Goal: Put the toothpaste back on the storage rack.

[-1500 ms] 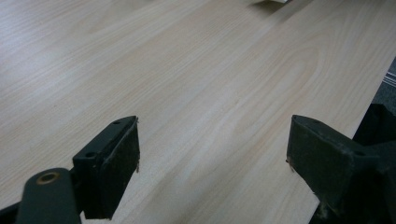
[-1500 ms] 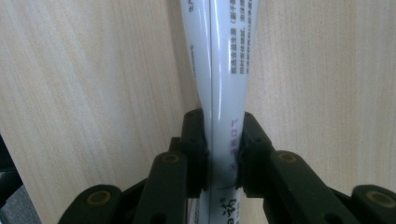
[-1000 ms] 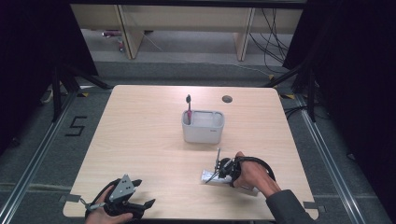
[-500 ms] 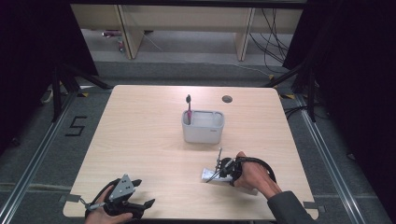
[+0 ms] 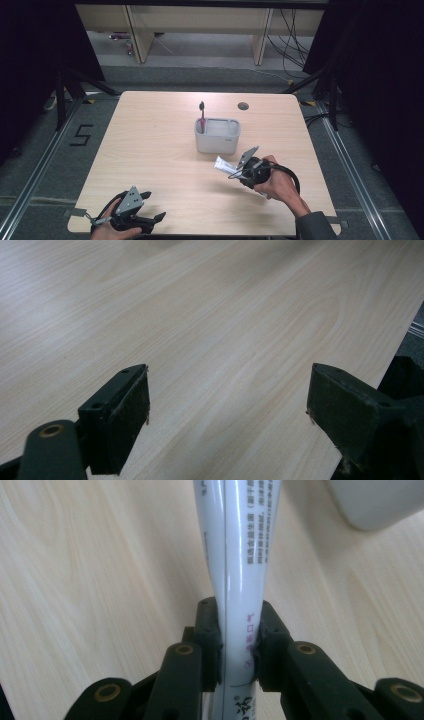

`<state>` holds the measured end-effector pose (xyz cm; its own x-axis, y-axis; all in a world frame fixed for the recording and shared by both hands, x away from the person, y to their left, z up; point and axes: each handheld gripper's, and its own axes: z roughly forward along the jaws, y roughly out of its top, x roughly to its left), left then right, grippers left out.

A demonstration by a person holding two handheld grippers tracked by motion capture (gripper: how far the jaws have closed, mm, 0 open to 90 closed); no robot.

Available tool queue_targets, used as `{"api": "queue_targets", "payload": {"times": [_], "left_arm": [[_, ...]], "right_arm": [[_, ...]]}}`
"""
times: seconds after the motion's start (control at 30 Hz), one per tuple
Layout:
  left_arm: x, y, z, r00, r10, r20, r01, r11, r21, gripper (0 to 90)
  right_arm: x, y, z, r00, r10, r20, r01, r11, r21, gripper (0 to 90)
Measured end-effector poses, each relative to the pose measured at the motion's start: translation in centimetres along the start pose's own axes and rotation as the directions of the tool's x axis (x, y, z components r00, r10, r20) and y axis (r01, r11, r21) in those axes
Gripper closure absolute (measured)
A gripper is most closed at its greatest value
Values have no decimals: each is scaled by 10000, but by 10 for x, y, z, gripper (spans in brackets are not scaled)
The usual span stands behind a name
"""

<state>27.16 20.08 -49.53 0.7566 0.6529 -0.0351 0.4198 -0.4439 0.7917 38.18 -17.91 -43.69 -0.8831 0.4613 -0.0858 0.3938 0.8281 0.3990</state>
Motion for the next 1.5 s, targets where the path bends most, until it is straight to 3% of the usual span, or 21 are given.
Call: {"api": "queue_targets", "payload": {"times": [0.1,0.37,0.5,0.53,0.57,0.6,0.7,0.73,0.87,0.9,1.0,1.07,1.1,1.17,1.2,1.23,1.3,1.37,1.43,1.47,1.5], "left_arm": [[0,-1,1,10000,-44,-21,44,9999,-94,168],[1,0,1,9999,41,-98,-41,10000,5,168],[0,-1,1,10000,-45,-43,44,10000,-66,168],[0,0,1,9999,-116,-75,115,9998,-143,168],[1,0,-1,9998,47,-201,-46,10000,41,168],[0,0,1,9997,-194,-124,191,9997,-180,168],[2,0,-1,9997,125,-207,-123,9999,85,168],[0,0,0,9998,-122,-159,120,9999,-124,168],[0,0,0,9999,-97,-100,96,9999,-94,168],[1,0,0,9999,-23,-147,22,10000,-68,168],[2,0,0,10000,-21,-88,20,10000,-57,168],[2,0,0,9999,-8,-158,7,10000,-63,168],[1,0,0,9997,-163,-158,160,9997,-164,168],[1,0,0,9997,-161,-159,158,9998,-140,168],[2,-1,-1,9999,-35,-151,34,10000,-74,168],[1,0,0,9996,-231,-157,229,9996,-150,168],[2,0,0,9997,-180,-192,177,9997,-138,168],[2,0,0,9997,-176,-191,175,9998,-101,168],[3,0,-1,9998,-132,-167,130,9998,-123,168],[3,0,0,9995,-298,-142,296,9994,-192,168],[2,-1,0,9992,-354,-166,350,9991,-238,168]], "right_arm": [[-3,-3,-5,9997,262,-4,-262,9986,-456,762],[-8,-6,-16,9948,709,727,-603,9885,-1385,765],[-10,-6,-25,9895,1088,950,-845,9695,-2300,765],[-9,-5,-28,9887,1332,690,-1126,9630,-2448,765],[-10,-5,-30,9870,1361,854,-1087,9569,-2694,765],[-12,-5,-33,9873,1315,888,-988,9473,-3048,765],[-15,-5,-42,9836,1618,796,-1223,9230,-3649,765],[-16,-4,-45,9832,1669,743,-1276,9186,-3740,765],[-21,-2,-52,9777,1786,1107,-1081,8794,-4637,765],[-21,-1,-54,9752,2066,790,-1463,8703,-4703,765],[-23,2,-56,9707,2318,634,-1633,8298,-5337,765],[-25,3,-56,9671,2446,704,-1664,8168,-5524,764],[-26,4,-55,9682,2414,661,-1664,8182,-5503,765],[-28,6,-54,9630,2579,776,-1679,8001,-5758,765],[-30,7,-54,9629,2601,717,-1717,7959,-5806,765],[-30,8,-54,9606,2704,641,-1832,7896,-5857,765],[-32,11,-54,9605,2652,841,-1625,7799,-6045,765],[-33,13,-54,9599,2712,708,-1735,7733,-6098,765],[-32,17,-53,9522,3003,560,-2020,7566,-6219,765],[-35,19,-53,9589,2774,597,-1807,7591,-6253,765],[-35,21,-54,9578,2810,607,-1813,7543,-6310,765]]}}
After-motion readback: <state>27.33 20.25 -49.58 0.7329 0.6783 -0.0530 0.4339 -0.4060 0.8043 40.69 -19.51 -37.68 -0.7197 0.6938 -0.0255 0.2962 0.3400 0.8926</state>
